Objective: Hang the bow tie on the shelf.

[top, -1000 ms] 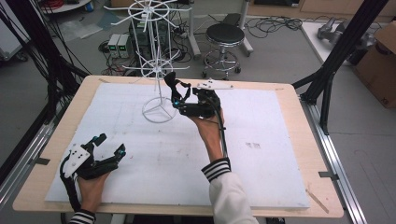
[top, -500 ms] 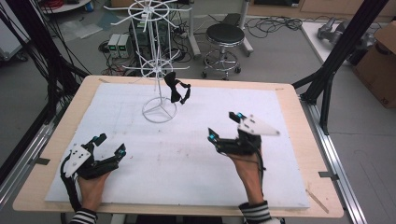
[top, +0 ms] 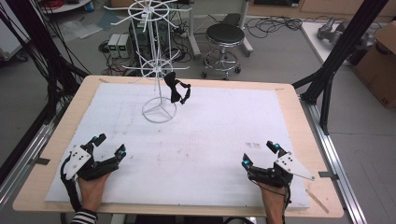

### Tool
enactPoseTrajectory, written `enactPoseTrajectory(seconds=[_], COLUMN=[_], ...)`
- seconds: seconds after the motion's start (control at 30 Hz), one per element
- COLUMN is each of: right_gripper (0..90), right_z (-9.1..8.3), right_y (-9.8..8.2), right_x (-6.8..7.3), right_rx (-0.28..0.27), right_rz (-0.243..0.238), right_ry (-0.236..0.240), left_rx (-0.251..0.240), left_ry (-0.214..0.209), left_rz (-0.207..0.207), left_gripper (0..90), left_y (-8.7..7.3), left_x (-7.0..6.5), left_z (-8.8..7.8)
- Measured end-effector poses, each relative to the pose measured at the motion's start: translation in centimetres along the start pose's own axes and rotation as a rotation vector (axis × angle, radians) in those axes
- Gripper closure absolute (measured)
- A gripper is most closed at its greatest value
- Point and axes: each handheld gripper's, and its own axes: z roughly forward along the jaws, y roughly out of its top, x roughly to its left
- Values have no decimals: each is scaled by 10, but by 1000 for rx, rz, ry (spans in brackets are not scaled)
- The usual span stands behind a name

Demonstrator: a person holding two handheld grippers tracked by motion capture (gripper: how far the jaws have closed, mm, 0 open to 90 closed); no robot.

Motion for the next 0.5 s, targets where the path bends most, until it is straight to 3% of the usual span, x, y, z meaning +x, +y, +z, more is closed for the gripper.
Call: enactPoseTrajectory(seconds=[0.3, 0.5], right_gripper=[4, 4], right_z=[7, 10], right_y=[-12, -21], right_x=[0, 3], right_rx=[6, -31], right_rz=[-51, -58], right_ry=[-54, -101], left_rx=[-5, -7], left_ry=[0, -1], left_rz=[-1, -8], left_gripper=[159, 159], left_y=[0, 0], left_x=[0, 0], left_z=[0, 0])
